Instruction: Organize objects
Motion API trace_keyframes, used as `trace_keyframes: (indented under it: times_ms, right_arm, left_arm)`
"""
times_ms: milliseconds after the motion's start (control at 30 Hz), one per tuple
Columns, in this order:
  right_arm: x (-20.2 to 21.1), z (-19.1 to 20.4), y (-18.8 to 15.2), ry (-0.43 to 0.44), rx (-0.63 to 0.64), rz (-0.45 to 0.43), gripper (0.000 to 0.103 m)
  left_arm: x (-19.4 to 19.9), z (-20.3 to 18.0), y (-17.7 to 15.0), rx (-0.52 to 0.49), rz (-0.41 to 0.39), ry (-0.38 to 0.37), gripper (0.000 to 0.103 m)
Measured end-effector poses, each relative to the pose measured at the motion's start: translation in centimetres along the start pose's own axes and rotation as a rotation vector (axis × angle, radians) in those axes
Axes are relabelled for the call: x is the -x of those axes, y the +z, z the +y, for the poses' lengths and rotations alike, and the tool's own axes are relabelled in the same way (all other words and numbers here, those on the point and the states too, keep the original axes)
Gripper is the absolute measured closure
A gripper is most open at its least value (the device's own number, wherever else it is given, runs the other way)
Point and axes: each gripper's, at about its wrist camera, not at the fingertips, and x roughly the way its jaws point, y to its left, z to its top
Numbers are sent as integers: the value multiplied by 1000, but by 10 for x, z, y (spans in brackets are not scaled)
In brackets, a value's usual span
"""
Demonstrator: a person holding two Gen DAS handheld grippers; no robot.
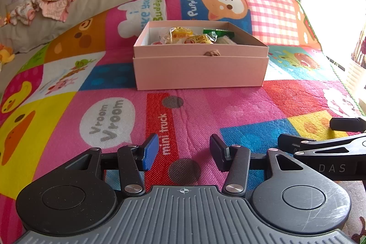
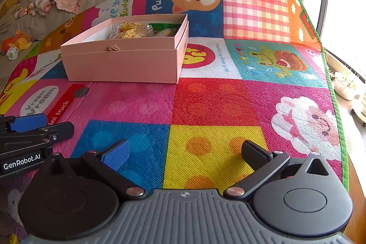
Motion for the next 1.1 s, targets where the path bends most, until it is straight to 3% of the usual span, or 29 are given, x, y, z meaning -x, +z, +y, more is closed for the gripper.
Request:
trace_keyframes:
  times_ms: [1100]
  right_arm:
    - [0, 0, 0, 0, -1, 0, 0]
  left_arm:
    - [2, -1, -1, -4, -1, -7, 50]
